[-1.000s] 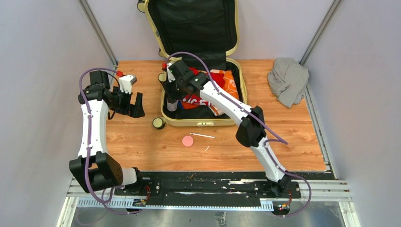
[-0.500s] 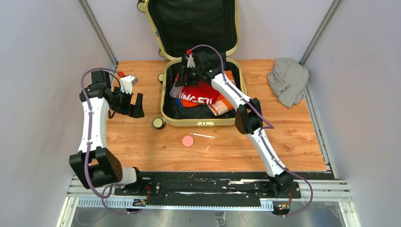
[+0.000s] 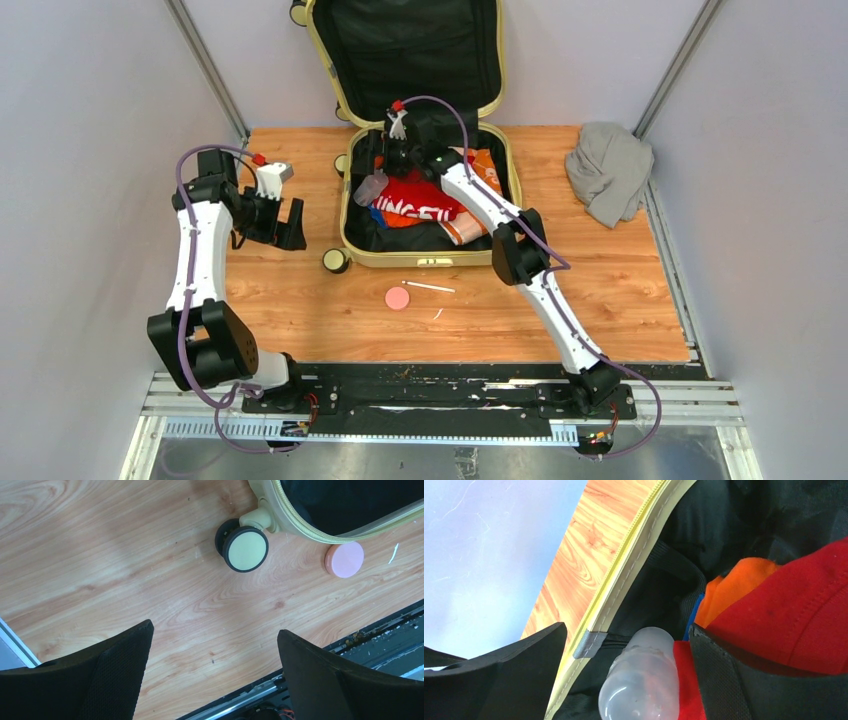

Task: Pack the luggage
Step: Place the cup in the luggage.

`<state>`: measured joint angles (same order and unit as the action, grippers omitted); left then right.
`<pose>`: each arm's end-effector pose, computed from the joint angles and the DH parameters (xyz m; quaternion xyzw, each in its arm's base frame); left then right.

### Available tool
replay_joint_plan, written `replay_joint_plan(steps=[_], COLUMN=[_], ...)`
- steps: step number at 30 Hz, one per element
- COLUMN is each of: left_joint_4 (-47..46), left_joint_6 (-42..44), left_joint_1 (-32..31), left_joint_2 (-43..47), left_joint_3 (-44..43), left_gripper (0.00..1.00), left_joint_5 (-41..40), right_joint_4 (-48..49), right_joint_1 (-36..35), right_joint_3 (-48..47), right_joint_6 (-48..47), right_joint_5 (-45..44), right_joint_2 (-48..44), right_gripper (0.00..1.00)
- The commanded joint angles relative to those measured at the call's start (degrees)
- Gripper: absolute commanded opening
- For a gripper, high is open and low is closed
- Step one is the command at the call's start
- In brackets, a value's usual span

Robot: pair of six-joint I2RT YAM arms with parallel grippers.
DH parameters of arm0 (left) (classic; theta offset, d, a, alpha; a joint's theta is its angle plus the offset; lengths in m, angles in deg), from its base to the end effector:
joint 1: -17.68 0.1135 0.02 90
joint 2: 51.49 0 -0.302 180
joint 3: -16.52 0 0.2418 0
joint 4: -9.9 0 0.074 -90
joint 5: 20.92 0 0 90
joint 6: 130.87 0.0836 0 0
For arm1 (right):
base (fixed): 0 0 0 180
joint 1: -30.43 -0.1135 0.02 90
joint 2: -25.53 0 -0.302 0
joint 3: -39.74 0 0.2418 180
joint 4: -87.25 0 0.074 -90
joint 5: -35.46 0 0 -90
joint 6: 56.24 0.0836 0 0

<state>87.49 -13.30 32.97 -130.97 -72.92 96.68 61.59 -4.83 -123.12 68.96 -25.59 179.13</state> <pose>0.2604 0.0310 0.3153 0.1479 0.9423 -0.1490 0.2609 0.5240 0.4200 0.2451 -0.1501 0.7752 0.4981 0.3583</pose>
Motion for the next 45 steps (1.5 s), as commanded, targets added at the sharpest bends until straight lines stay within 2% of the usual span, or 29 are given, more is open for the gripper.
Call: replay_joint_plan(steps=[1,4,9,15,17,18,20,21,22,25,26,34,39,45], left_joint_4=[0.4,0.4,0.4,0.4,0.4,0.4,0.4,0.5,0.4,0.4,0.4,0.4,0.4,0.4], left_joint_6=[0.2,0.7,1.5,1.5,1.5,1.6,1.8,1.9,2.0,1.9,1.8,2.5,3.4,4.0], left_joint_1=[0.4,0.4,0.4,0.4,0.4,0.4,0.4,0.4,0.3,0.4,0.4,0.4,0.6,1.1], left_joint_2=[0.1,0.7,0.7,-0.2,-0.1,-0.1,0.2,0.3,0.3,0.2,0.2,1.2,0.9,-0.1], left_joint_3=[0.9,1.7,2.5,2.1,2.0,1.8,1.8,1.9,1.9,2.0,1.9,2.7,3.3,3.2], left_gripper=[1.00,1.00,1.00,1.00,1.00,1.00,1.00,1.00,1.00,1.00,1.00,1.00,1.00,1.00], left_joint_5=[0.0,0.0,-0.2,0.5,0.5,0.3,0.0,-0.2,-0.4,-0.3,-0.2,-1.3,-2.3,-1.9], right_joint_4=[2.3,1.7,-6.4,0.0,3.2,5.9,8.4,9.1,9.2,5.9,5.0,-1.6,-2.5,-2.2], right_joint_1=[1.6,2.7,2.8,3.1,2.8,2.6,1.7,1.0,0.3,-1.0,-1.0,-0.7,-0.7,-0.9], right_joint_3=[4.5,11.8,15.7,34.7,41.0,43.8,47.8,49.2,49.6,45.4,42.9,21.7,10.6,4.3], right_joint_6=[2.2,0.2,-7.4,-7.3,-6.4,-6.0,-6.1,-6.6,-7.4,-8.4,-7.8,-5.7,-2.9,0.3], right_joint_5=[-3.3,-9.6,-16.0,-11.6,-8.3,-6.0,-2.0,-0.8,-0.1,-0.1,0.0,-7.3,-10.7,-10.4], right_joint_2=[-4.7,-10.4,-15.6,-26.8,-30.0,-31.2,-32.7,-33.0,-32.9,-28.8,-26.9,-14.2,-6.3,-0.3], right_gripper=[0.94,0.93,0.96,0.92,0.86,0.79,0.65,0.53,0.46,0.26,0.23,0.15,0.15,0.18])
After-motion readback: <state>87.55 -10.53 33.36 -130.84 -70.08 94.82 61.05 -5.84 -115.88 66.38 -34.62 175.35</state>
